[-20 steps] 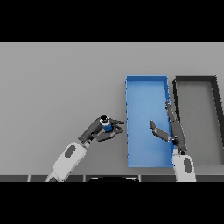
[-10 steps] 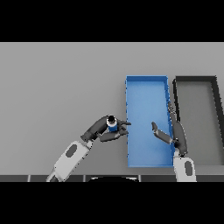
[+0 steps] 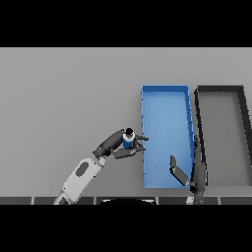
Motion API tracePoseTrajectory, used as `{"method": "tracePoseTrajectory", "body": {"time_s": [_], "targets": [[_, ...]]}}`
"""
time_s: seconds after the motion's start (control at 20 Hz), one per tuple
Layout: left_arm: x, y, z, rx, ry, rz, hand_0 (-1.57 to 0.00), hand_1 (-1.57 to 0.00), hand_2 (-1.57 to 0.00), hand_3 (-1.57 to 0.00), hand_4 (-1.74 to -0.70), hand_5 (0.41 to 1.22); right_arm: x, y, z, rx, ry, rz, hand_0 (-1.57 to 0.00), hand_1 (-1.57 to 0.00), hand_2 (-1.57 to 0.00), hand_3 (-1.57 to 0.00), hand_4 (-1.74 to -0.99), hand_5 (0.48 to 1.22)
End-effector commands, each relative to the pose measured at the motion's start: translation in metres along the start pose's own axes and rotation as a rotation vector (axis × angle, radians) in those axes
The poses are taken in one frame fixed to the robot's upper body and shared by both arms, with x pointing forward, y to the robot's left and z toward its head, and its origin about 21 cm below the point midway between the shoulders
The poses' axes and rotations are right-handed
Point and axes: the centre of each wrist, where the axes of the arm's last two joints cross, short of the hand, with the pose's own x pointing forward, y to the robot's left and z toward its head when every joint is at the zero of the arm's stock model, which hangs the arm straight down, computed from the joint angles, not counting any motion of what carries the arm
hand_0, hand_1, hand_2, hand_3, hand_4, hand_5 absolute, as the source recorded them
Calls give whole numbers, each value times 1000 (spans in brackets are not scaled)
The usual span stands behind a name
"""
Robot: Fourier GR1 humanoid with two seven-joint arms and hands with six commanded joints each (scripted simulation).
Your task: Pick up the blue pipe and place it into the blue bin.
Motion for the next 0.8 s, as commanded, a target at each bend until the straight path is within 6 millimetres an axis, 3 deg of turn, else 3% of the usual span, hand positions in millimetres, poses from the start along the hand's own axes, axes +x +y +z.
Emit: {"method": "tracePoseTrajectory", "body": {"time_s": [0.0,0.1,0.35,0.65,0.75], "targets": [[0,-1,0,-5,-7,6,-1571,-1571,-1571,-1571,-1467,1221,10,0,-3,62,-3,-68,1,-22,-89,-1,-1202,624],[2,-2,-1,-14,-18,6,-1571,-1571,-1571,-1571,-1467,1221,24,-8,-15,187,63,-108,1,-29,-120,-1,-1215,607],[3,0,1,-12,-13,-1,-1571,-1571,-1571,-1571,-1467,1221,58,-3,-49,456,66,-124,1,-9,-104,0,-1255,560],[6,1,-5,-15,-5,-19,-1571,-1571,-1571,-1571,-1467,1221,104,27,-83,675,-37,-20,1,-2,-44,1,-1298,559],[3,4,-4,-15,-12,-8,-1571,-1571,-1571,-1571,-1467,1221,111,40,-89,739,-43,-23,1,-1,-42,1,-1300,560]]}}
